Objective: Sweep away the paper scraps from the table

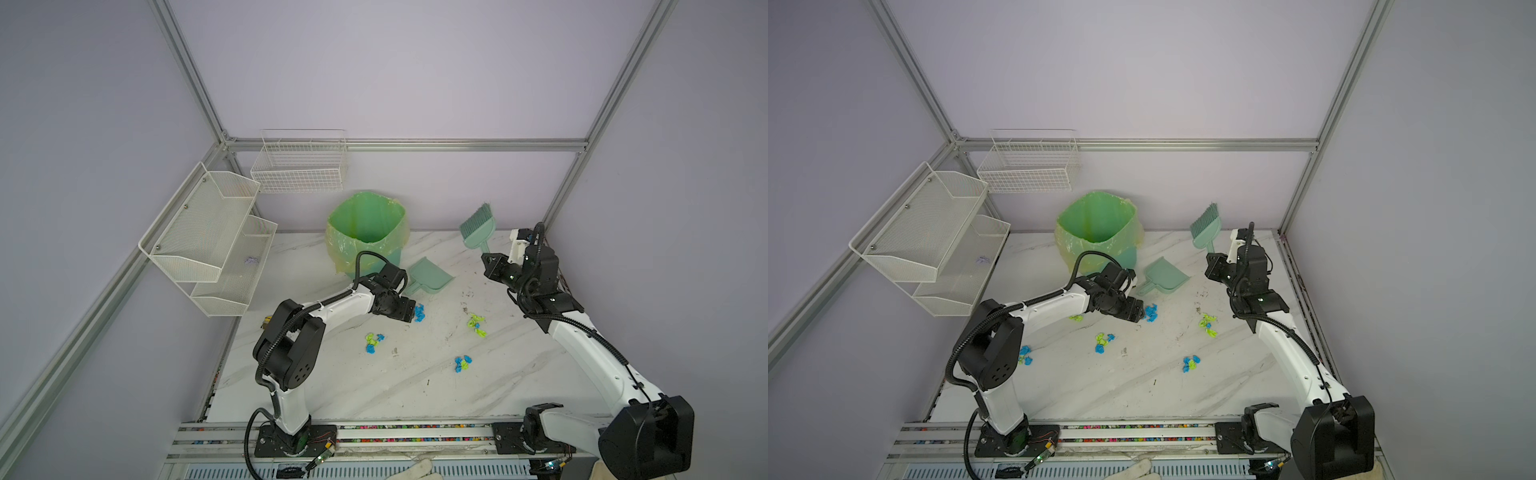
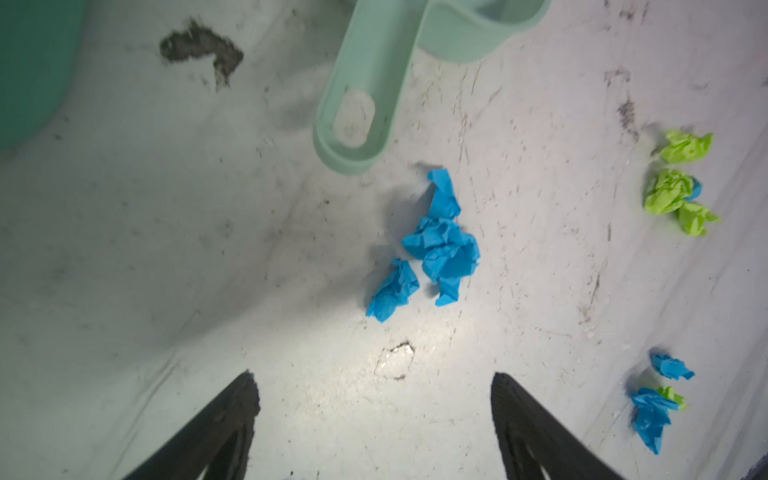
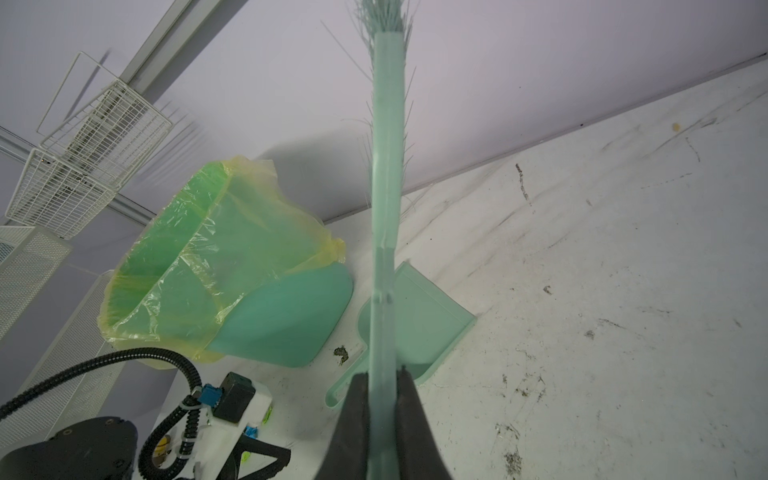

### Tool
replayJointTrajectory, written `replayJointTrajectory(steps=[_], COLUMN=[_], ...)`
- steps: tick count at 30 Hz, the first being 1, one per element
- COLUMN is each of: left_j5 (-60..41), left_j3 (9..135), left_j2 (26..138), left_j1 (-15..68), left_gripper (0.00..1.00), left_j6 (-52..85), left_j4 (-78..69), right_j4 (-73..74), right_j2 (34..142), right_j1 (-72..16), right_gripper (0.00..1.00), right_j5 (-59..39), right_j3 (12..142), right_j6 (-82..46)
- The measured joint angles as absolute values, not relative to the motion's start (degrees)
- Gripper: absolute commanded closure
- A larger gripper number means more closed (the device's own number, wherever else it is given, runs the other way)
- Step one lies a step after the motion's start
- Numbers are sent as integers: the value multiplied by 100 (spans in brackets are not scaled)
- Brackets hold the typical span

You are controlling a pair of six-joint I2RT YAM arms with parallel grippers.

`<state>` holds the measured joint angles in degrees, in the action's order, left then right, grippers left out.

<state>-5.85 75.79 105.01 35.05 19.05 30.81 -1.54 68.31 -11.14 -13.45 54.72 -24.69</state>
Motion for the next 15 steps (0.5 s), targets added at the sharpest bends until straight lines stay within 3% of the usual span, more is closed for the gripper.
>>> replayJointTrajectory(steps=[15], left_j5=[-370], left_j3=[8696], left_j2=[11465], left_j1=[3511], left_gripper=[12], left_j6=[1466], left_j4=[3055], right_j4=[-148], right_j2=[6825], right_j1=[-1114], right_gripper=[100], right_j5=[-1542], right_j3=[5345], right_j6=[-2464])
